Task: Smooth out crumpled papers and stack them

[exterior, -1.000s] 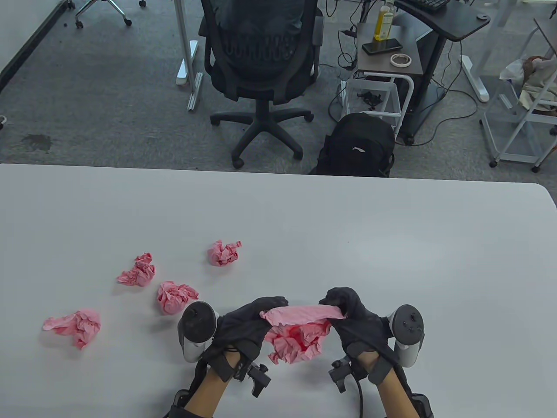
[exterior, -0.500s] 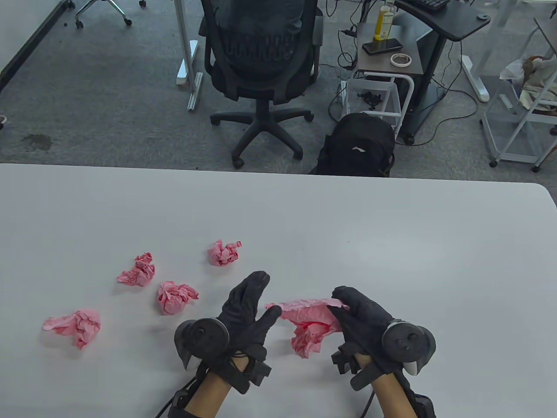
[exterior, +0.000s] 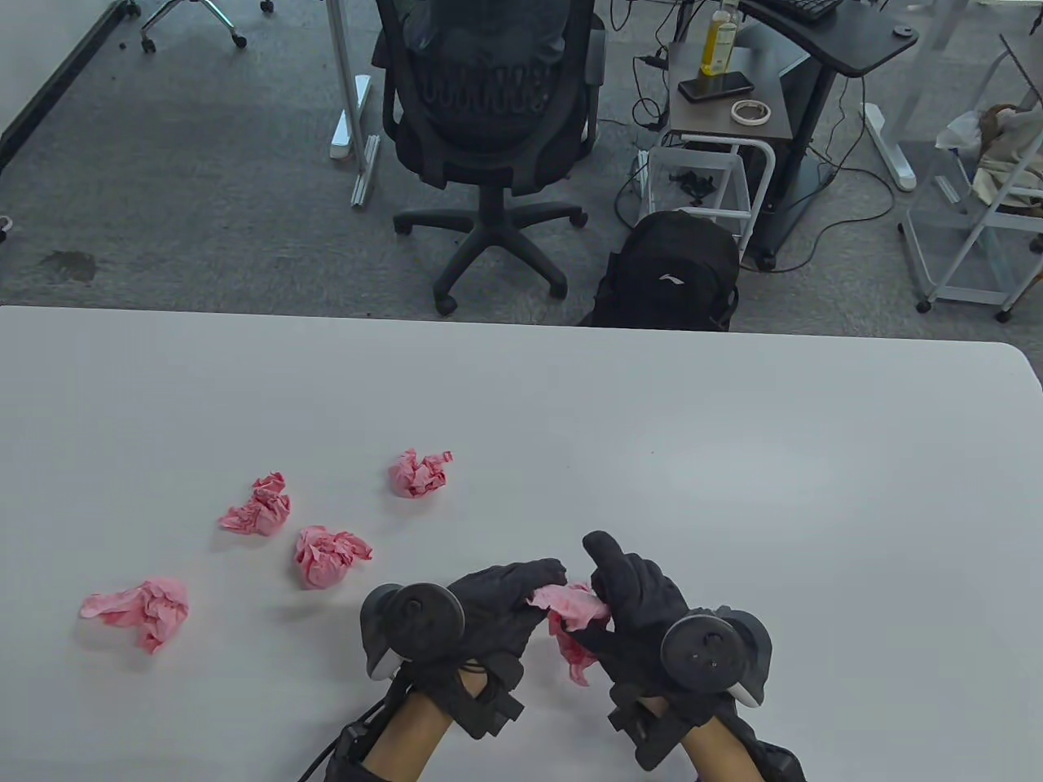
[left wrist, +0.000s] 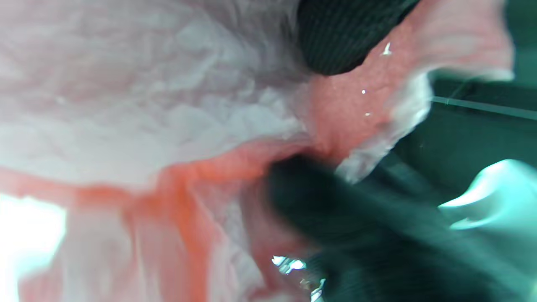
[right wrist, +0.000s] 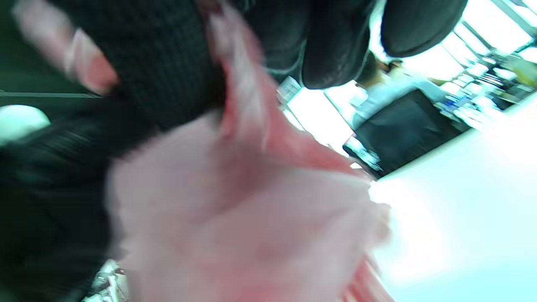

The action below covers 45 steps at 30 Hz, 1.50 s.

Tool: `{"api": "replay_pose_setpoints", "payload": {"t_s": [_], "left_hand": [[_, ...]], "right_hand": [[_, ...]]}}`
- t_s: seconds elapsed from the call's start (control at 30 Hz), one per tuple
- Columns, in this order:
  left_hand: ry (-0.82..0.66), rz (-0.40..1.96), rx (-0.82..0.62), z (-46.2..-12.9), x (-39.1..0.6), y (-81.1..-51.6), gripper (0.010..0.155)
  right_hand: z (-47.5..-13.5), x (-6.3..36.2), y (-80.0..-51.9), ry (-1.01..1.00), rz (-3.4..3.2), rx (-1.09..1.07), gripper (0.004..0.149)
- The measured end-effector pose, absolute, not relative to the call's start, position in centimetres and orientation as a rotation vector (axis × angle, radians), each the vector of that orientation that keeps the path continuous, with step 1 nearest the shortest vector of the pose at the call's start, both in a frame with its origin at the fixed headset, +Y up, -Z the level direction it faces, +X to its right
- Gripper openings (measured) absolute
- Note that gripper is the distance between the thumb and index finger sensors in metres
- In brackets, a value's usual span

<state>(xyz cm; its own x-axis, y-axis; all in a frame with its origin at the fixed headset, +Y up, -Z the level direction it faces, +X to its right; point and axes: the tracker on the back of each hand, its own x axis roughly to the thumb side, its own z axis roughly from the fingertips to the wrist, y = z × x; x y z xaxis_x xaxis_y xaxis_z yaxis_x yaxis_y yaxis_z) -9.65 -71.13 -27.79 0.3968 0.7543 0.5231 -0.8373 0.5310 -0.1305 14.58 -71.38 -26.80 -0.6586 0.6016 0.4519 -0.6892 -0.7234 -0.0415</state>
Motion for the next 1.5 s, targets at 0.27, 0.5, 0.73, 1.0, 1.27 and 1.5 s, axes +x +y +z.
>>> {"api": "replay_pose_setpoints", "payload": {"t_s": [0.27, 0.5, 0.73, 1.0, 1.27, 1.5], "left_hand": [[-0.556, 1.218, 0.067, -28.5, -11.4, -72.3, 0.053], [-0.517, 1.379, 0.036, -29.2, -12.5, -73.0, 0.054], [-0.464, 1.321, 0.028, -29.5, -13.5, -73.1, 0.053], [-0.341, 1.280, 0.116, -29.6, -15.5, -73.1, 0.047], [-0.269, 1.239, 0.058, -29.7, -15.5, -74.2, 0.047], [-0.260, 1.361, -0.027, -30.2, -15.7, -75.7, 0.047]], "right_hand": [[-29.2, 18.0, -72.9, -0.243, 2.133, 0.338, 0.044], [-29.7, 18.0, -73.3, -0.053, 2.130, 0.418, 0.047], [-30.6, 20.1, -73.5, -0.016, 1.862, 0.383, 0.043], [-31.0, 23.0, -73.9, -0.158, 2.247, 0.211, 0.041], [-31.5, 24.2, -76.2, 0.010, 1.366, 0.136, 0.042], [-31.9, 23.4, -76.3, 0.209, 0.989, 0.373, 0.050]]}}
